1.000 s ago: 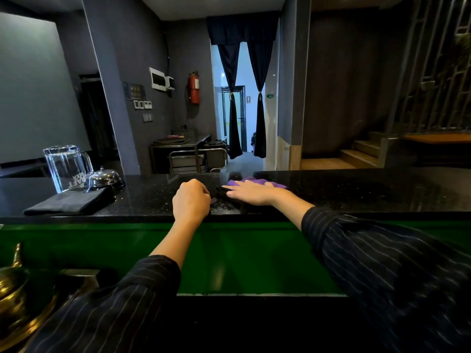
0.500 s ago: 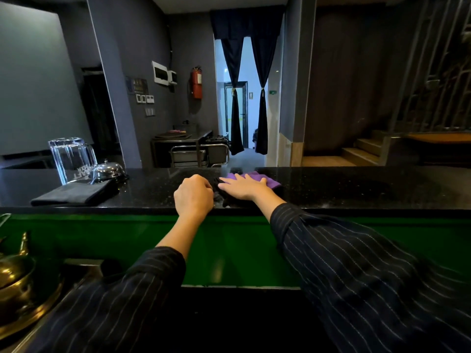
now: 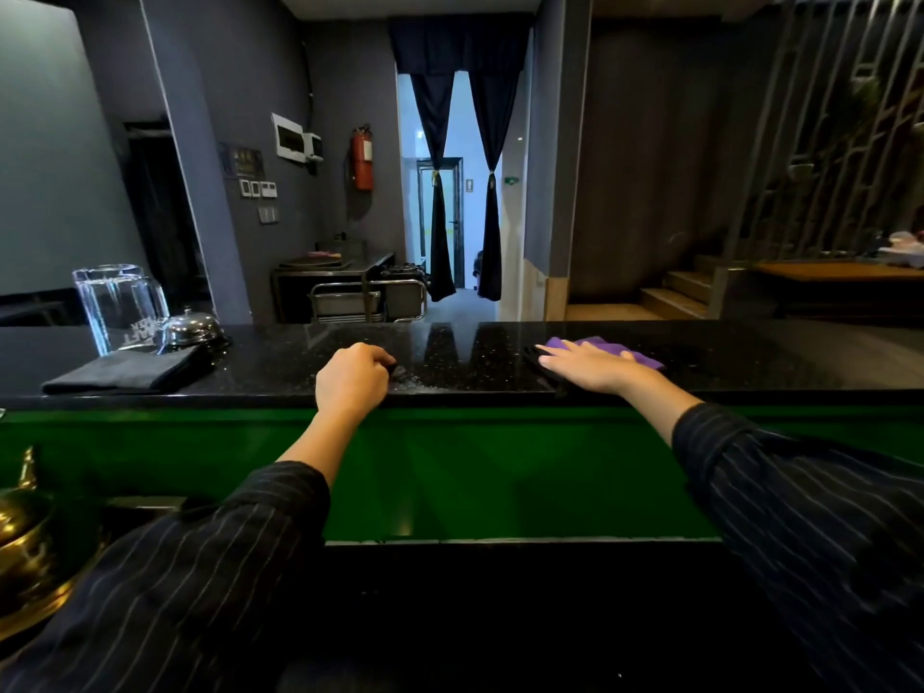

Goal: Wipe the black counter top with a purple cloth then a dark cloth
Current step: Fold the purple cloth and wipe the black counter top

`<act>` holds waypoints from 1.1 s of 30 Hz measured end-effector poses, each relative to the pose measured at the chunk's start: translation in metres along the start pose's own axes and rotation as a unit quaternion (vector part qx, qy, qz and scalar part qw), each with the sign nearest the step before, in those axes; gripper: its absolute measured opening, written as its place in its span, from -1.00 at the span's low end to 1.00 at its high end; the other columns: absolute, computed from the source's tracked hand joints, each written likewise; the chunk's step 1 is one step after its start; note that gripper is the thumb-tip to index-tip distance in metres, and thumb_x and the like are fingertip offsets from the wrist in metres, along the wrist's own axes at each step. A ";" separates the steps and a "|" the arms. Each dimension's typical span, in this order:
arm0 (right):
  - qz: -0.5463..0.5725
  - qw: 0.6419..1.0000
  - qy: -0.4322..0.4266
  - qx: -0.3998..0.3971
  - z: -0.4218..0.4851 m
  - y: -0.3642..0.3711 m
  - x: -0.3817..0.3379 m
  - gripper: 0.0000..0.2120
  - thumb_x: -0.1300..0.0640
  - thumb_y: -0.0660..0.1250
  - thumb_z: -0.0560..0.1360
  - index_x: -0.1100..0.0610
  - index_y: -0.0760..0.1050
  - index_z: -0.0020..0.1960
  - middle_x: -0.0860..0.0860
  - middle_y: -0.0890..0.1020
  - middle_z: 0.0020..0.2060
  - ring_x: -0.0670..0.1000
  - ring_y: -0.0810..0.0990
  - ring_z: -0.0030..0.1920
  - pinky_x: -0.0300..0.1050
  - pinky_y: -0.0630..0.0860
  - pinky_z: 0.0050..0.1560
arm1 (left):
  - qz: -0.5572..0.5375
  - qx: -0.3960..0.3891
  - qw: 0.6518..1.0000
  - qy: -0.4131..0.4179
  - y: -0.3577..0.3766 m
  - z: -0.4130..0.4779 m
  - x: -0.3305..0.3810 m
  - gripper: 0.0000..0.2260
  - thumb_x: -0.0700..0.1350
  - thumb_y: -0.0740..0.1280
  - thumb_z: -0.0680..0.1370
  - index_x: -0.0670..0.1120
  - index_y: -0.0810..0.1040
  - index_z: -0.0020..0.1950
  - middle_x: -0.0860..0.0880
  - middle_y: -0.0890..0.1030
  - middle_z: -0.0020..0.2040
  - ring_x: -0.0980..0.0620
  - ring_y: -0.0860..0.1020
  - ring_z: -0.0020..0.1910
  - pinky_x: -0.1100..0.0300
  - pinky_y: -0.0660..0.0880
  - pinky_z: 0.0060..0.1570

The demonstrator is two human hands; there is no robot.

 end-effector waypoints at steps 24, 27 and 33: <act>-0.027 0.997 -0.072 0.014 0.010 0.042 -0.177 -0.47 -0.23 -0.19 0.61 -0.20 -0.03 0.57 0.00 -0.03 0.59 0.18 -0.06 0.57 0.51 -0.22 0.38 | 0.133 -0.114 0.982 0.076 0.016 -0.013 0.018 -0.62 -0.08 -0.08 0.67 -0.08 0.19 0.48 -0.14 0.36 0.39 -0.18 0.40 0.31 -0.08 0.36 0.22; -0.029 0.996 -0.086 0.012 0.005 0.035 -0.149 -0.46 -0.28 -0.17 0.58 -0.25 -0.02 0.55 -0.04 0.01 0.59 0.15 -0.01 0.57 0.49 -0.16 0.40 | 0.142 -0.126 0.978 0.087 0.018 -0.014 0.017 -0.64 -0.04 -0.07 0.66 -0.07 0.29 0.40 -0.13 0.39 0.37 -0.21 0.42 0.28 -0.06 0.35 0.19; -0.012 1.000 -0.007 0.021 -0.012 0.003 -0.018 -0.45 -0.30 -0.17 0.60 -0.22 -0.03 0.56 -0.07 -0.02 0.59 0.12 -0.05 0.57 0.42 -0.17 0.45 | 0.121 -0.144 0.980 0.058 0.022 -0.006 0.006 -0.57 0.15 -0.05 0.62 0.03 0.32 0.41 -0.12 0.39 0.41 -0.26 0.42 0.29 -0.06 0.33 0.24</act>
Point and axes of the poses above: each hand's wrist, its own z-axis towards the middle knuckle, its own y-axis out of the palm, x = y × z, the point moved 9 cm from there along z, towards the middle knuckle
